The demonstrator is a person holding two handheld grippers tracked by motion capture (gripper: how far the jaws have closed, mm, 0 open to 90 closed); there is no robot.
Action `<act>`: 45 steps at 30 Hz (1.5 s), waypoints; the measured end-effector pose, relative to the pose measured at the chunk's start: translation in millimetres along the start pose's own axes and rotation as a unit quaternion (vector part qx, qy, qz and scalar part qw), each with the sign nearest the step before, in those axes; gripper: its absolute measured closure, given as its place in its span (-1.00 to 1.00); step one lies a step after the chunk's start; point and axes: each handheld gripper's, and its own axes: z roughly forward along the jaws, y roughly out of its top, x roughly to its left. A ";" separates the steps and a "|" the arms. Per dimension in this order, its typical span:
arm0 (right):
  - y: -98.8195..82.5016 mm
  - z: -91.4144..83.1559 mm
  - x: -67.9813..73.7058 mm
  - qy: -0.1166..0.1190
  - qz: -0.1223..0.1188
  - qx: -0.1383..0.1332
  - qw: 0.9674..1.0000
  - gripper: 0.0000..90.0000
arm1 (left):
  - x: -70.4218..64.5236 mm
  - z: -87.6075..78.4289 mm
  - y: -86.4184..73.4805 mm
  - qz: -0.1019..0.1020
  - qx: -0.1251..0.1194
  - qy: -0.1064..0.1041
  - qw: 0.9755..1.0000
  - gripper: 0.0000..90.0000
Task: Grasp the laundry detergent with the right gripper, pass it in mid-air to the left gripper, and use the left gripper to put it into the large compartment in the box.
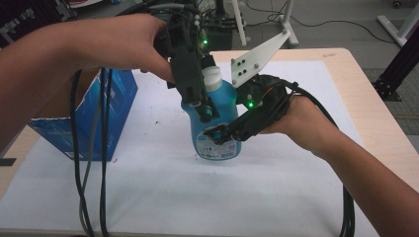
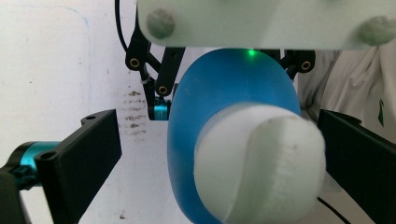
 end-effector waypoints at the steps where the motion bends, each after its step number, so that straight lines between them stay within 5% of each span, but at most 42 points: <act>1: 0.0 0.0 0.0 0.000 0.000 0.000 1.000 0.03 | 0.0 0.0 0.0 0.000 0.000 0.000 1.000 -0.96; 8: 0.1 0.7 0.2 0.006 0.002 0.000 1.000 0.02 | 0.6 3.6 2.2 0.006 0.005 -0.003 1.000 -0.96; 16: 0.1 1.8 -0.1 0.007 0.002 -0.001 1.000 0.02 | 1.5 4.1 0.4 0.011 0.008 -0.002 1.000 -0.61; 45: -0.4 3.3 -1.6 0.009 0.000 -0.005 1.000 0.02 | 0.2 6.0 0.1 0.020 0.012 -0.013 1.000 -0.30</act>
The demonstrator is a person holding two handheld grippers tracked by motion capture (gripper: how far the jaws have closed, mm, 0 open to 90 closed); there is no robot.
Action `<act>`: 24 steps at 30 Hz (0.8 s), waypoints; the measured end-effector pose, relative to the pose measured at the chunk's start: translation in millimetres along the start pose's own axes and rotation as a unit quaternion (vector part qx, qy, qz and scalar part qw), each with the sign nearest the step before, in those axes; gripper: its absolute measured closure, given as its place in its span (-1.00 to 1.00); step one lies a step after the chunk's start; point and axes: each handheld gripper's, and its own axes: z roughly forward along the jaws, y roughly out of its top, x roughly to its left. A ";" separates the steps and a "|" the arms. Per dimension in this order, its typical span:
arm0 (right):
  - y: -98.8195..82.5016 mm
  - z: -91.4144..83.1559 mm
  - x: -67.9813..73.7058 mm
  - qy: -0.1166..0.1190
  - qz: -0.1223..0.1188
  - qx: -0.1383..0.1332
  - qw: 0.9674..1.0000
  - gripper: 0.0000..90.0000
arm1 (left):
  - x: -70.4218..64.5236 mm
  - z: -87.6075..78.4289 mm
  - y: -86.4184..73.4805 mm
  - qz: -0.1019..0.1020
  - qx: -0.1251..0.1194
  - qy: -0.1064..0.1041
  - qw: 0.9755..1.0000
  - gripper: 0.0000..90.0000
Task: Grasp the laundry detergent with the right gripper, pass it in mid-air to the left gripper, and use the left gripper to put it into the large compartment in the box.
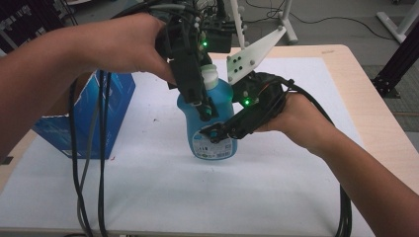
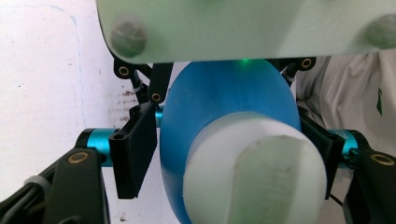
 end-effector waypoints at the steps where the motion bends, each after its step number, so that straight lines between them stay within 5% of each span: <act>1: 0.1 0.4 0.5 0.001 0.001 -0.001 1.000 0.02 | -1.0 -0.4 0.0 0.005 -0.003 -0.005 1.000 -0.24; 22: 8.2 -3.4 3.9 0.009 -0.008 -0.008 1.000 0.00 | -8.6 -13.1 1.1 0.000 -0.006 -0.002 1.000 -0.16; 24: 12.7 -6.0 4.6 0.001 -0.008 -0.013 1.000 -0.23 | -8.9 -19.2 1.2 -0.006 -0.001 0.007 1.000 -0.16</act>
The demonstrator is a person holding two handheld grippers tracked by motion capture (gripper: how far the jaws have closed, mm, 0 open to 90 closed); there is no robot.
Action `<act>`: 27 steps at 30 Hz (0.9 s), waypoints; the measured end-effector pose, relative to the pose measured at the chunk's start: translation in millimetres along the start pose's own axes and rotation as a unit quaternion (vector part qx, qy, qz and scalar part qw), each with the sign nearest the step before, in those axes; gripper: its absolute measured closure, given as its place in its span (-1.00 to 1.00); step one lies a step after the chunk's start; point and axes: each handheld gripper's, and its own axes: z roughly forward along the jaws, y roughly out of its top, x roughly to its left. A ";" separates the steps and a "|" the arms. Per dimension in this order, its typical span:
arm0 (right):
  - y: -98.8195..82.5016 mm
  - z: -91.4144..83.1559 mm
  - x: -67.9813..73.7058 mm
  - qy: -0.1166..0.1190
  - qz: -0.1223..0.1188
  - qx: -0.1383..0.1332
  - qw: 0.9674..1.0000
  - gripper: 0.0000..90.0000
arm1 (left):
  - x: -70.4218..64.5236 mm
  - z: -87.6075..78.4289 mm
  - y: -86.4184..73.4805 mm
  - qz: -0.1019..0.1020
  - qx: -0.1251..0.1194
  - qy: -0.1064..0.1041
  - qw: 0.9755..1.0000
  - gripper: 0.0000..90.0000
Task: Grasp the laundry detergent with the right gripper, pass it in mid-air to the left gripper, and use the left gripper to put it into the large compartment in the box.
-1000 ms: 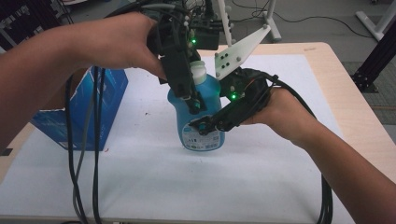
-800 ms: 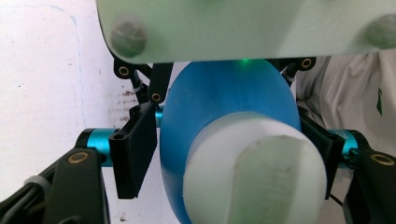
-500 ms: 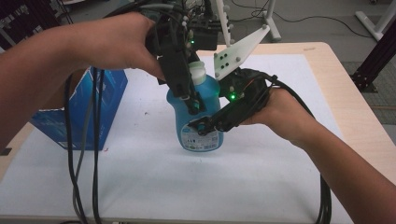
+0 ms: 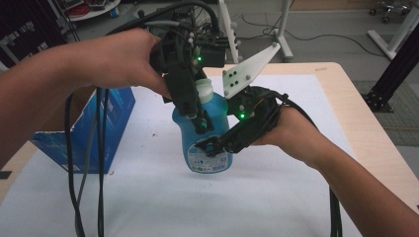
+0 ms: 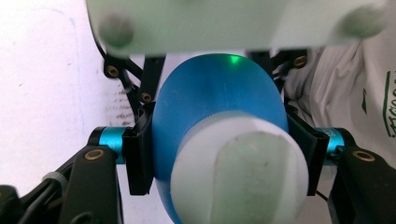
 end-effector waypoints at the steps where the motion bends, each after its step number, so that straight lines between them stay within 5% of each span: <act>1: 0.0 0.0 0.0 0.000 0.000 0.000 1.000 -0.23 | 0.0 0.0 0.0 0.000 0.000 0.000 1.000 -0.16; 3: 2.6 -0.8 1.1 -0.010 0.003 0.016 1.000 -0.51 | 1.1 -6.5 -2.2 -0.007 0.000 0.008 1.000 -0.16; 7: 2.9 -4.2 2.1 -0.010 0.004 0.018 1.000 -0.57 | 1.7 -11.8 -5.0 -0.012 -0.001 0.011 1.000 -0.16; 8: 4.3 -6.0 3.2 -0.034 0.009 0.020 0.999 -0.77 | 2.0 -13.5 -5.8 -0.013 0.001 0.012 1.000 -0.16; 13: 6.5 -11.7 5.2 -0.046 0.022 0.021 0.998 -0.77 | 5.4 -22.3 -12.6 -0.025 0.005 0.017 1.000 -0.16; 17: 4.9 -19.3 1.9 -0.077 0.064 0.030 0.995 -0.77 | 7.1 -32.8 -18.5 -0.034 0.003 0.024 0.999 -0.16; 19: 0.7 -27.9 -2.7 -0.071 0.096 0.050 0.992 -0.77 | 7.0 -38.7 -21.1 -0.039 0.002 0.030 0.999 -0.16; 25: -4.3 -40.9 -2.3 -0.035 0.091 0.070 0.993 -0.77 | 6.3 -59.9 -32.3 -0.066 0.006 0.046 0.997 -0.16; 27: -5.2 -43.7 -1.1 -0.041 0.087 0.091 0.991 -0.78 | 6.5 -67.3 -37.6 -0.076 0.010 0.053 0.996 -0.16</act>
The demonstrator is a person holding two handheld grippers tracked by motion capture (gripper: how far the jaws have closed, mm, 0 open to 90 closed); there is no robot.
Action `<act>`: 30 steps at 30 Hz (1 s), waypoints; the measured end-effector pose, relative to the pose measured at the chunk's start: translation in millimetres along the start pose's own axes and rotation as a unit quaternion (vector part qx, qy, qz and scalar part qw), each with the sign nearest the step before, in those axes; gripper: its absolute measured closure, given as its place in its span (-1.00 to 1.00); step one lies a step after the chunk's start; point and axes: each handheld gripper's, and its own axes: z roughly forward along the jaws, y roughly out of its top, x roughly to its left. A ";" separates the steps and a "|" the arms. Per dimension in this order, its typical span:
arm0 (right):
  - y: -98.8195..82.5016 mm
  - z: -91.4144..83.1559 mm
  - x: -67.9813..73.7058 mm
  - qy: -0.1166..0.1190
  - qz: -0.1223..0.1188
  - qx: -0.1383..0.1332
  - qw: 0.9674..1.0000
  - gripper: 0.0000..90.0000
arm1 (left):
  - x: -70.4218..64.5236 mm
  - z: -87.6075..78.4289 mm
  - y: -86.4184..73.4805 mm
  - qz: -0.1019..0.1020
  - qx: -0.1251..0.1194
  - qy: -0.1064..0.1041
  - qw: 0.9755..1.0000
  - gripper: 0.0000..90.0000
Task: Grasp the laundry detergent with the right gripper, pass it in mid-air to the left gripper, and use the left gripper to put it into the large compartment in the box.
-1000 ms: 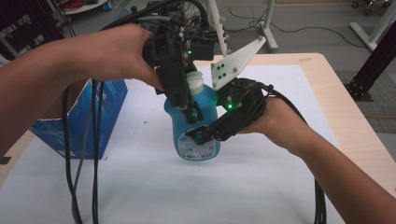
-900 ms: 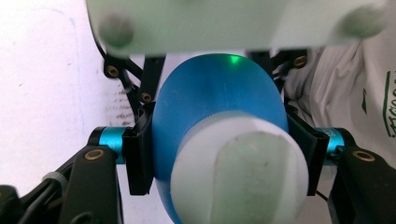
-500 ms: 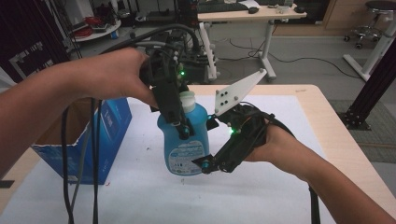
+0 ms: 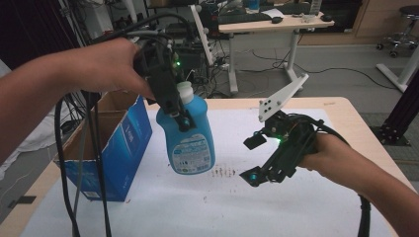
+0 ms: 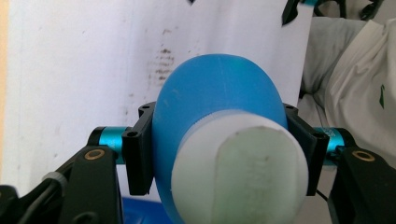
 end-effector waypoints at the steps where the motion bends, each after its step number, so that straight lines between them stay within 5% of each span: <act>1: -0.9 -1.4 -0.5 -0.004 -0.005 0.014 1.000 -0.78 | 0.4 -2.4 -1.9 -0.005 0.000 0.003 1.000 -0.16; 9: -5.3 -13.2 -5.9 -0.025 -0.010 0.065 0.997 -0.98 | 7.3 -31.0 -26.5 -0.058 0.002 0.024 0.998 -0.16; 12: -6.3 -20.0 -8.4 -0.038 -0.008 0.064 0.997 -0.98 | 9.7 -41.5 -37.9 -0.077 0.005 0.032 0.996 -0.16; 17: -8.8 -28.3 -10.9 -0.027 -0.002 0.068 0.997 -0.98 | 13.0 -54.8 -51.6 -0.098 0.006 0.045 0.994 -0.16; 22: -11.3 -31.5 -14.0 -0.046 0.023 0.111 0.993 -0.98 | 15.8 -71.4 -66.9 -0.121 0.003 0.055 0.991 -0.16; 30: -16.5 -44.2 -12.5 -0.048 -0.009 0.155 0.987 -0.97 | 18.2 -97.5 -91.5 -0.150 -0.008 0.069 0.986 -0.16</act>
